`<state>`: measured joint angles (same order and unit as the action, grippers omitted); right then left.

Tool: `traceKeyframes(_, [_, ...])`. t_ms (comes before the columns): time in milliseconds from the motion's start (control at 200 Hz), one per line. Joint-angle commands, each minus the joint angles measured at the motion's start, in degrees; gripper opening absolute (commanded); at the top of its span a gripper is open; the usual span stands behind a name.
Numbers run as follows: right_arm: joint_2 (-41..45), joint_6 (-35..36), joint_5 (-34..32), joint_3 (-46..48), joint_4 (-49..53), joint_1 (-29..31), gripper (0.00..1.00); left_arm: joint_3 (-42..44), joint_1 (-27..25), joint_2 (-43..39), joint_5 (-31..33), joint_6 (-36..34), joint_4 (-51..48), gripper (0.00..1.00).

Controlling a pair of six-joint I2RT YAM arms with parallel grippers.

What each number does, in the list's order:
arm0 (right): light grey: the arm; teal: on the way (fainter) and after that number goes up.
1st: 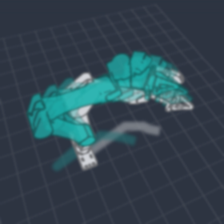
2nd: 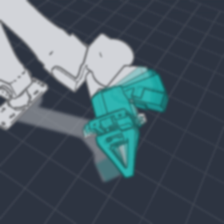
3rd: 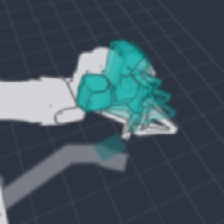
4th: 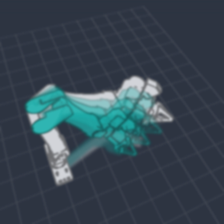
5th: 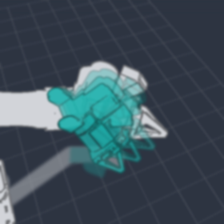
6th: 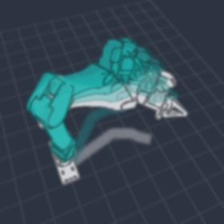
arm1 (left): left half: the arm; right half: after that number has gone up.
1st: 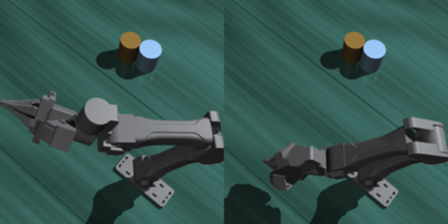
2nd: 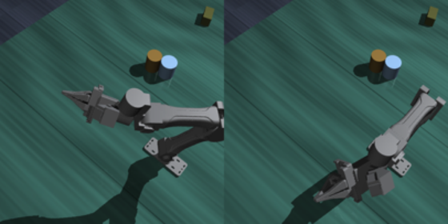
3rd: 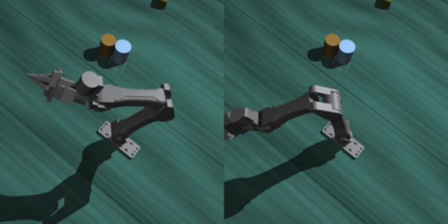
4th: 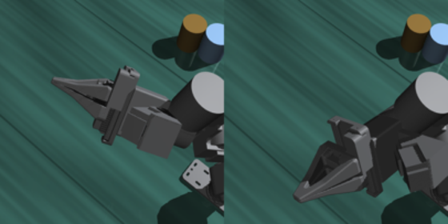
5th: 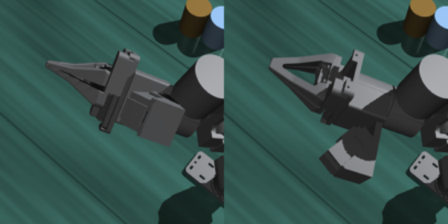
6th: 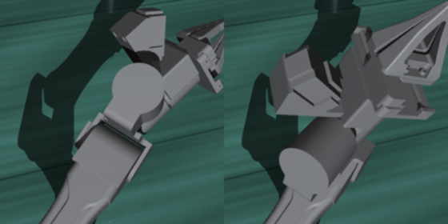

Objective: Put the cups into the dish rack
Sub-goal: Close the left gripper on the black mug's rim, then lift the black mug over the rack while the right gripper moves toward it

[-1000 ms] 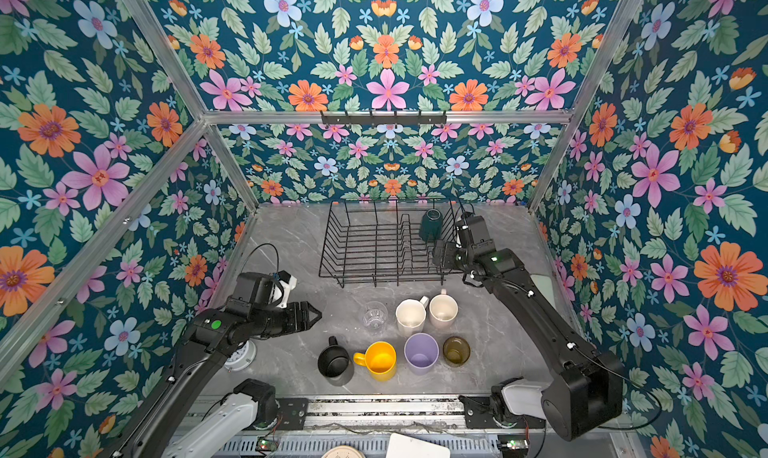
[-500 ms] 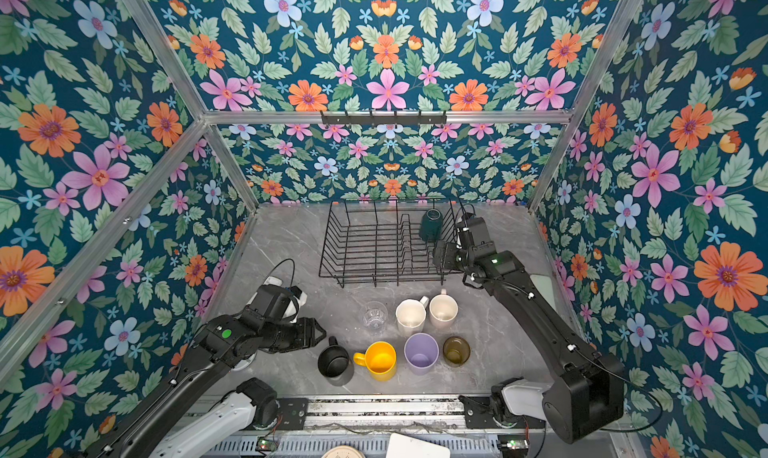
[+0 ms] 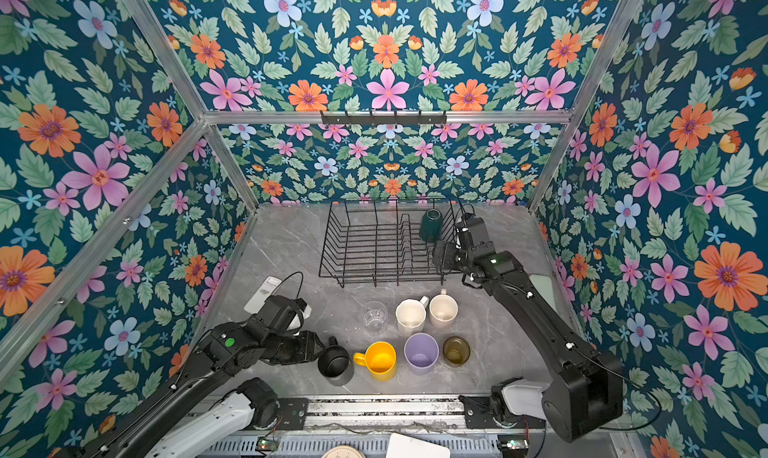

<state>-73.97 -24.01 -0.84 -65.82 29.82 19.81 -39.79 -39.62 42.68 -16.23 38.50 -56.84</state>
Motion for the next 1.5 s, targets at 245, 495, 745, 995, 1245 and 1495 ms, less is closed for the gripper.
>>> traceKeyframes(245, [0.23,-0.89,-0.41,0.68,-1.50,0.06,0.99,1.79,-6.15,2.33,2.51,2.99,3.34,0.51])
traceKeyframes(495, [0.93,-1.02,-0.47,0.95,-1.43,0.05,0.99,2.17,-8.87,6.20,4.48,3.99,5.42,0.43])
traceKeyframes(745, [1.46,-1.04,-0.46,1.99,-1.61,0.12,0.99,2.61,-9.43,8.26,5.86,4.65,6.49,0.29])
traceKeyframes(995, [1.99,-0.75,-0.29,2.43,-2.12,0.05,0.99,2.22,-9.60,9.93,6.12,4.24,6.72,0.13])
traceKeyframes(1245, [2.14,-0.60,0.06,2.76,-2.65,0.08,0.99,-0.93,-9.65,9.58,9.29,3.31,1.43,0.00])
traceKeyframes(1495, [2.08,-0.78,1.54,2.56,-3.28,0.05,0.98,-7.98,-9.60,8.83,16.03,1.70,-6.56,0.00])
